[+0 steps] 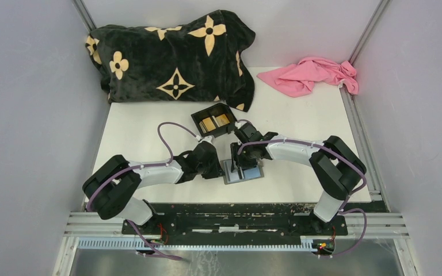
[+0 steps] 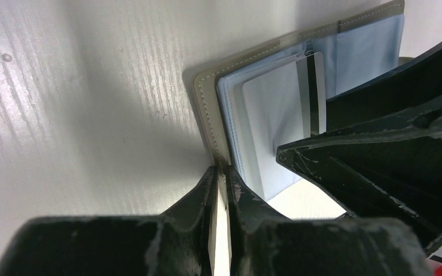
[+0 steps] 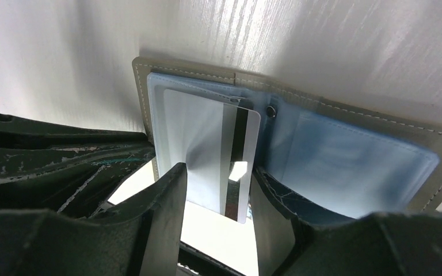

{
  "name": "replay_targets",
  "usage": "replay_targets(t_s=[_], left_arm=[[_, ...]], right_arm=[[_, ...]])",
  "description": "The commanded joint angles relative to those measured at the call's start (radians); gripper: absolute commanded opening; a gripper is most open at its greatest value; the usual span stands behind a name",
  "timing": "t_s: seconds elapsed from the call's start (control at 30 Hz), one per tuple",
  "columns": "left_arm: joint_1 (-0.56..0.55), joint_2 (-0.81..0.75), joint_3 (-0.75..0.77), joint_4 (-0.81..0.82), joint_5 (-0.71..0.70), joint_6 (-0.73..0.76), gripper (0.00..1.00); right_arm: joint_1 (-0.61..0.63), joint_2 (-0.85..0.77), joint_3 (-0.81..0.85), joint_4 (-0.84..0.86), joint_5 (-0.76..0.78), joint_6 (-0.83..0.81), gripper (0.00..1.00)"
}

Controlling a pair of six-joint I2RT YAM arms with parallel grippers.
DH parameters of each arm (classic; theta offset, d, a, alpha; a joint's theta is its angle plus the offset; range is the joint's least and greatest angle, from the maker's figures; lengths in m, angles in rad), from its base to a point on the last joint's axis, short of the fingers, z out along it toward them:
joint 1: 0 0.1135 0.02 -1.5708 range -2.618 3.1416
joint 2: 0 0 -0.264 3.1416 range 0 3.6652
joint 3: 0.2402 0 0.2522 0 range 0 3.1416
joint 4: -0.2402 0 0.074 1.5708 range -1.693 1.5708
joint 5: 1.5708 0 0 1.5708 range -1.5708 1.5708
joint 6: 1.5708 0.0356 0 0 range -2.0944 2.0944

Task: Put the credit cards into the card holder
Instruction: Insert the credit card into the card holder.

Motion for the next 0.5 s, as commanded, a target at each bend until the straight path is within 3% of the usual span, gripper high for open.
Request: replay_targets(t_s=[0.0,0.47], left_arm=[[-0.009,0.023,0.010,0.087,0.062,0.062,0.16],[-0.010,0.056,0.036,0.121,0.099,0.101,0.16]], right_arm=[[0.037,0.063,0.035,-0.138,0.122,-0.053,0.50],[0.154,0.152,0.229,-0.306,0.283,-0.123,0.53]])
